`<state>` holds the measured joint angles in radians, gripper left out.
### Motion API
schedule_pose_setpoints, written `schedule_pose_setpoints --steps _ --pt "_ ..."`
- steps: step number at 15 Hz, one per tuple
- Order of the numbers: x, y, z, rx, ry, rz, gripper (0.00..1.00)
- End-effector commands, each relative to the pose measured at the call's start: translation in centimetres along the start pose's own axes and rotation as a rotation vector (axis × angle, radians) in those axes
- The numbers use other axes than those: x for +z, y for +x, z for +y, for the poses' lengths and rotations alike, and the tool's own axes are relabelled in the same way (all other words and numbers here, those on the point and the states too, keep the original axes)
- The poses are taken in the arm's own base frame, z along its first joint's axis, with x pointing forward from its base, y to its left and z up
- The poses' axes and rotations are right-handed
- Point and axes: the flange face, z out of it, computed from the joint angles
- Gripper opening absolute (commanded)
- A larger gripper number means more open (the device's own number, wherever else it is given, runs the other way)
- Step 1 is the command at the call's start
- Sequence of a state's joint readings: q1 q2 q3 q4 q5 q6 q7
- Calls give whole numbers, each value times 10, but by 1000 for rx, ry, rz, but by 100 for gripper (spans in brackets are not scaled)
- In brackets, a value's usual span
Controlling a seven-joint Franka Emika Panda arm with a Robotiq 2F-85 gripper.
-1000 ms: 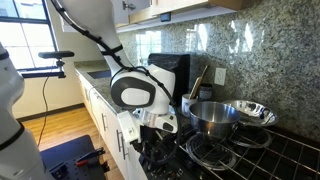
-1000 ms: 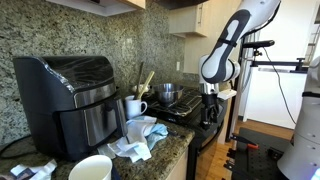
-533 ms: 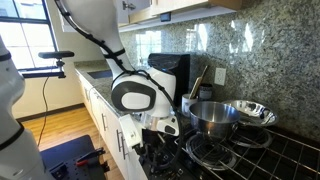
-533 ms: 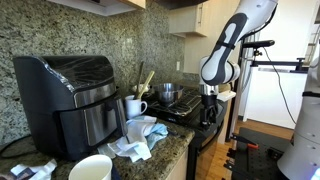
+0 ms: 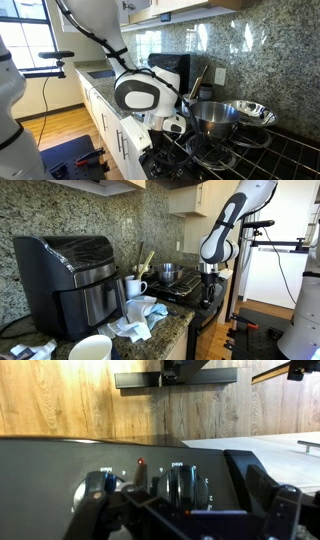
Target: Turn the first knob on the left
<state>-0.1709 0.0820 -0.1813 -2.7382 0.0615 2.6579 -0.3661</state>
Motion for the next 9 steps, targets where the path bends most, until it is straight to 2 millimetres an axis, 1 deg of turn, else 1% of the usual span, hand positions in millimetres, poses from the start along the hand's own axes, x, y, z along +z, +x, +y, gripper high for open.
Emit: schedule_pose_setpoints --steps 1,9 --pt "-3 3 2 -81 14 -23 100" --pt "0 5 1 -149 20 -38 100"
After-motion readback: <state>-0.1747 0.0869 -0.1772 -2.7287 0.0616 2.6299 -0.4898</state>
